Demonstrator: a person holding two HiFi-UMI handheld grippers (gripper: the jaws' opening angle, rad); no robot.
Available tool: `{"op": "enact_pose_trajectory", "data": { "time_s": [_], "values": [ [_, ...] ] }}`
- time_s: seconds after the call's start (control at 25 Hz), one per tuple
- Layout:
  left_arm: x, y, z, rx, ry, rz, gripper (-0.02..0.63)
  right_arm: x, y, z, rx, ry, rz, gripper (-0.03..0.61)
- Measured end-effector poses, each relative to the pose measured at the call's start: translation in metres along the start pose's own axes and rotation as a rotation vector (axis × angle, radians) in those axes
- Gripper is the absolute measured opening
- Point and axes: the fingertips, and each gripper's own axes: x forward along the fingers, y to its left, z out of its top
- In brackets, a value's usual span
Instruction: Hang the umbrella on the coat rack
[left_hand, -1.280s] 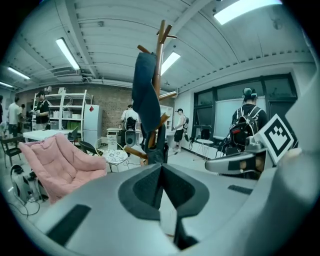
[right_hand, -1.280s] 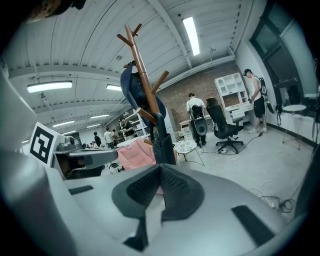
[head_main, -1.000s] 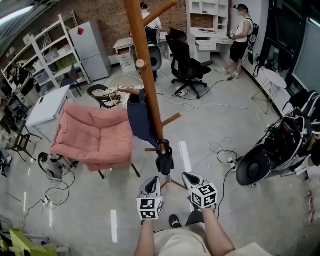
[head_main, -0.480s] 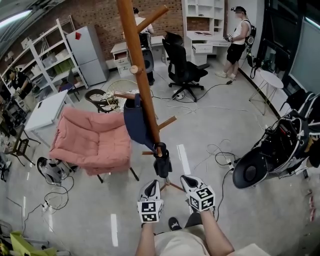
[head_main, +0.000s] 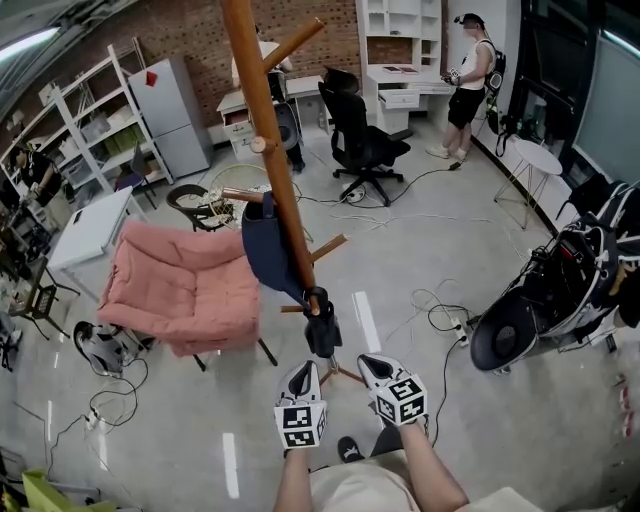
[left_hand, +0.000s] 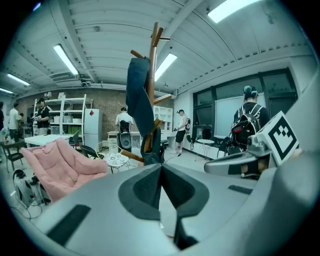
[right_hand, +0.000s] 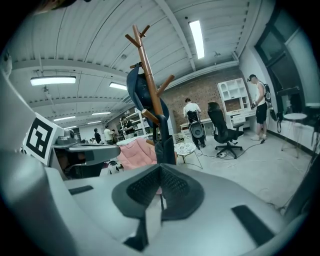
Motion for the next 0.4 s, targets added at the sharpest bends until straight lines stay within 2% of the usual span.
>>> {"op": "enact_pose_trajectory", "data": {
  "time_s": [0.12,0.4],
  "values": [
    [-0.0003,0.0002,-0.0047,-0.033,-0.008,-0.015,0.006,0.0008,0.0007,-0.0041,-0.005,-0.002,-0.002,0.003],
    [-0.0063,0.0024,0.0012,-0.035,-0.024,-0.001,0.006,-0.0062,0.0037,-0.0053,-0.007,-0.003,-0.025,0.003]
  ]
}}
